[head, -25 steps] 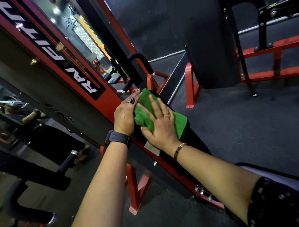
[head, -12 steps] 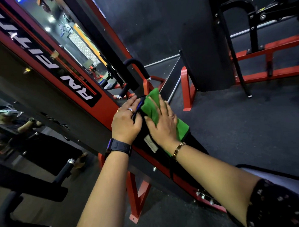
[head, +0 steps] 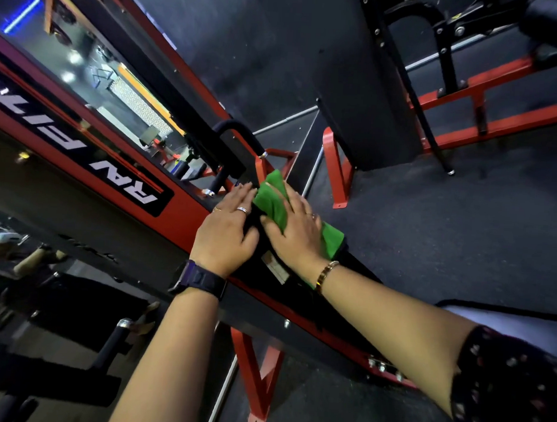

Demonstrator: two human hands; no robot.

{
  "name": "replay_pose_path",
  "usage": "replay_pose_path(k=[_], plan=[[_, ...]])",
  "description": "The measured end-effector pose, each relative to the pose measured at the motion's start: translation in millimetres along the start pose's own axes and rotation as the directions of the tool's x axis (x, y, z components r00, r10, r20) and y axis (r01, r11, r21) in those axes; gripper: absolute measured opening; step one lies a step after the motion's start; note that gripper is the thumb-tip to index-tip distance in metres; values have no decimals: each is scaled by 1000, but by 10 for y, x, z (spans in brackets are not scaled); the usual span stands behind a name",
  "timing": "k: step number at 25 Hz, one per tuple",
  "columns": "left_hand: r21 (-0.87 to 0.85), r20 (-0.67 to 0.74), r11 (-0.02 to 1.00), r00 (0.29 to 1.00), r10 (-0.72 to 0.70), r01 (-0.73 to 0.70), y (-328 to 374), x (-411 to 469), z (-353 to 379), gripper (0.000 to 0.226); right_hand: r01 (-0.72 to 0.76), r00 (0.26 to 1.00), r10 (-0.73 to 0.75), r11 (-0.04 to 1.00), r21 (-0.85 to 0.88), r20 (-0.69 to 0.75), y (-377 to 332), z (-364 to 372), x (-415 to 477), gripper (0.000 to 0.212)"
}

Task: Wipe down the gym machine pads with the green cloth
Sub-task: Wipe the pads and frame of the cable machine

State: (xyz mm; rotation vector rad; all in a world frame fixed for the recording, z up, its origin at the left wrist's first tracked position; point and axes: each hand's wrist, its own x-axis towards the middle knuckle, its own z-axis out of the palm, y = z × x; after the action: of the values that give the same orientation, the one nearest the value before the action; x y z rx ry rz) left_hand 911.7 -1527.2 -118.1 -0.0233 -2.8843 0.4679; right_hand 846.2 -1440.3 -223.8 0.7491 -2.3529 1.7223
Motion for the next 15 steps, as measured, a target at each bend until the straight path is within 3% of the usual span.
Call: replay_pose_path(k=[2, 5, 6, 8, 10, 12, 14, 15], plan=[[13, -72, 1000, 997, -25, 26, 36, -13, 32, 66, -49, 999, 50, 998, 34, -22, 291, 19, -75, 68], [0, -143, 998, 987, -67, 67, 75, -19, 80, 59, -409, 906, 413, 910, 64, -88, 820, 133, -636, 86], [-2, -143, 997, 987, -73, 74, 75, -21, 89, 58, -472, 874, 475, 880, 53, -102, 836, 179, -818, 91], [8, -148, 997, 986, -73, 75, 69, -22, 89, 59, -429, 901, 426, 903, -17, -87, 578, 257, -876, 89], [16, -143, 997, 987, -71, 74, 82, -13, 70, 58, -234, 971, 232, 971, -53, -51, 241, 203, -592, 79], [15, -140, 996, 986, -88, 91, 106, -20, 64, 55, -126, 992, 126, 992, -29, 3, 144, 121, -286, 69], [8, -152, 995, 983, -101, 103, 117, -26, 66, 53, -211, 977, 211, 976, 49, 12, 422, 88, -229, 70], [-1, -155, 994, 982, -107, 108, 119, -26, 67, 53, -320, 947, 322, 943, 93, 3, 624, 94, -345, 74]])
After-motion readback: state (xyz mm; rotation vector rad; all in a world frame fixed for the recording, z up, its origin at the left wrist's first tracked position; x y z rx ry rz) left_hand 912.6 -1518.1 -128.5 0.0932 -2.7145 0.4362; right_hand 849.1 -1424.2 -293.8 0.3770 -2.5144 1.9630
